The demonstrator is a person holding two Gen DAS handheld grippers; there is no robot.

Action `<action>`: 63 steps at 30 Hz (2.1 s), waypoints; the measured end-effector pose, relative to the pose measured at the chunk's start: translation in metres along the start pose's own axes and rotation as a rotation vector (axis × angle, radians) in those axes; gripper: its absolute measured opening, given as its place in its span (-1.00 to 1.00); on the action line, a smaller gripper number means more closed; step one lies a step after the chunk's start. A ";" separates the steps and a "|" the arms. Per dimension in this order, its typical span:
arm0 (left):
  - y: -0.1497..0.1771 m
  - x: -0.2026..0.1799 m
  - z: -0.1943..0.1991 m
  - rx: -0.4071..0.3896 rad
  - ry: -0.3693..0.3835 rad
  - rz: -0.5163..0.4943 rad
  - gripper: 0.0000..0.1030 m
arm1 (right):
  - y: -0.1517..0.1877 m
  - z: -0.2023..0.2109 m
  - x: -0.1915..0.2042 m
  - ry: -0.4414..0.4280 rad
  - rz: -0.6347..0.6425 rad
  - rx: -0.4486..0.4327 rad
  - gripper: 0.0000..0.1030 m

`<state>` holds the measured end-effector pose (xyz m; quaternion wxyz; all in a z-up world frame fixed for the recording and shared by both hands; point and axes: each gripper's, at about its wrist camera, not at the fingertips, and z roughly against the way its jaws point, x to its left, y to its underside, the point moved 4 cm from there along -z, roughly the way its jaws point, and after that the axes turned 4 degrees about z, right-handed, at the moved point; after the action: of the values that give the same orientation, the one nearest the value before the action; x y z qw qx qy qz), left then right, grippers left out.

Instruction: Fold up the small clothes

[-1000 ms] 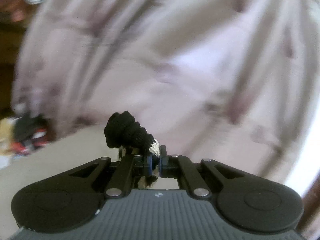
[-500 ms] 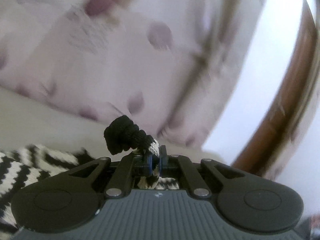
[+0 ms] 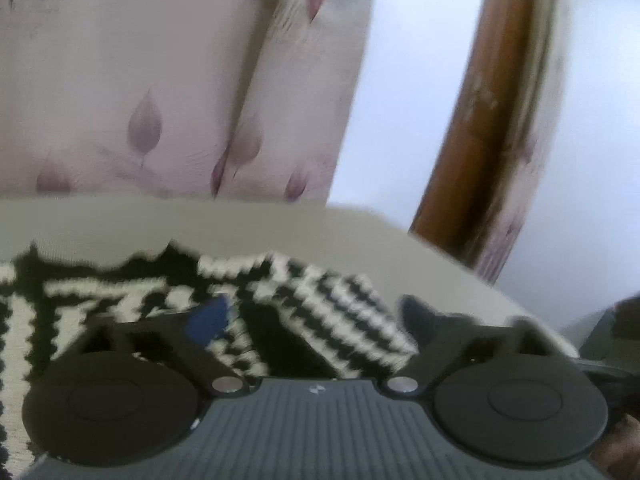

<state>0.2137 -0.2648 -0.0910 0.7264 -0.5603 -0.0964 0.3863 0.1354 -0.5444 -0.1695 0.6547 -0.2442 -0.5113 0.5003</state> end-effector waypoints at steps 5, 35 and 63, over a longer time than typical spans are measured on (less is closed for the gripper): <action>-0.006 -0.002 0.045 -0.061 -0.050 -0.063 1.00 | -0.011 -0.002 -0.003 -0.073 -0.051 0.013 -0.66; 0.035 0.155 0.150 -0.249 -0.494 0.355 1.00 | -0.031 -0.094 -0.002 -0.007 0.090 0.105 -0.78; 0.041 0.131 0.192 -0.024 -0.436 0.377 1.00 | 0.021 0.066 -0.039 -0.070 -0.035 0.053 -0.43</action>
<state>0.1744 -0.0326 -0.0980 0.5972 -0.4805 -0.1490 0.6247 0.0670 -0.5843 -0.1798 0.6513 -0.2005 -0.5246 0.5102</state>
